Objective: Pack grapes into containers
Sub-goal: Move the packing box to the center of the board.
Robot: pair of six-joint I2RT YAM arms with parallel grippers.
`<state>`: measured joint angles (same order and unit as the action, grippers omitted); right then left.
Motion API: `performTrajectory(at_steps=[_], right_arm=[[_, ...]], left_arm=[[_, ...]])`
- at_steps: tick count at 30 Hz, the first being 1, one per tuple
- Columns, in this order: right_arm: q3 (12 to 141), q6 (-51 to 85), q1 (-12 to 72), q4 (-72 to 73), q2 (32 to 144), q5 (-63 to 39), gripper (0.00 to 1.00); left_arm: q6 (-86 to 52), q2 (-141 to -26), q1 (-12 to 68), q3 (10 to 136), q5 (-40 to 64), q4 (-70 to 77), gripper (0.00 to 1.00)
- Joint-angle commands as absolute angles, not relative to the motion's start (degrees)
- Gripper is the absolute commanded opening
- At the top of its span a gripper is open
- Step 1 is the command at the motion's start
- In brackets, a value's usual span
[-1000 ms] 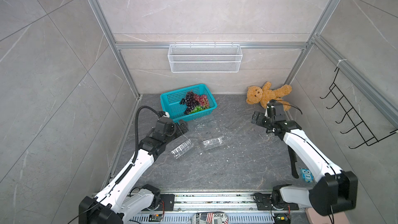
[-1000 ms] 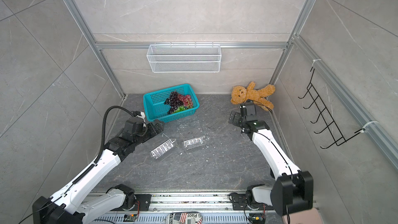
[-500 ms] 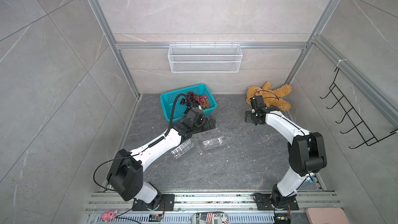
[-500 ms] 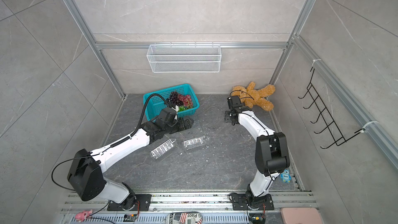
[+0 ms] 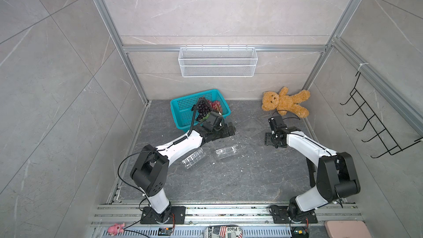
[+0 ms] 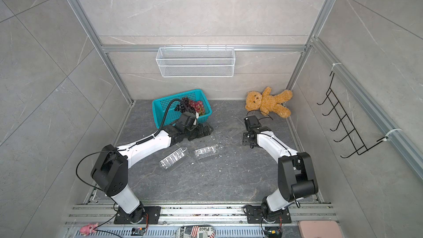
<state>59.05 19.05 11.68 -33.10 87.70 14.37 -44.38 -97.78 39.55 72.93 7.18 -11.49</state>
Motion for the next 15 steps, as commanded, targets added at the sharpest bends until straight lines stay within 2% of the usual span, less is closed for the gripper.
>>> performTrajectory(at_steps=[1, 7, 15], right_arm=[[60.1, 19.0, 12.0, -37.2, 83.5, 16.4, 0.74], [71.1, 15.5, 11.0, -43.3, 84.7, 20.3, 0.88], [93.9, 9.4, 9.7, -54.6, 104.6, 19.1, 0.85]], left_arm=[[-42.8, -98.8, 39.6, 75.9, 9.4, -10.2, 1.0], [-43.2, -100.6, 39.8, 77.9, 11.1, -11.0, 1.0], [-43.1, -101.2, 40.3, 80.4, 12.6, -13.0, 1.0]])
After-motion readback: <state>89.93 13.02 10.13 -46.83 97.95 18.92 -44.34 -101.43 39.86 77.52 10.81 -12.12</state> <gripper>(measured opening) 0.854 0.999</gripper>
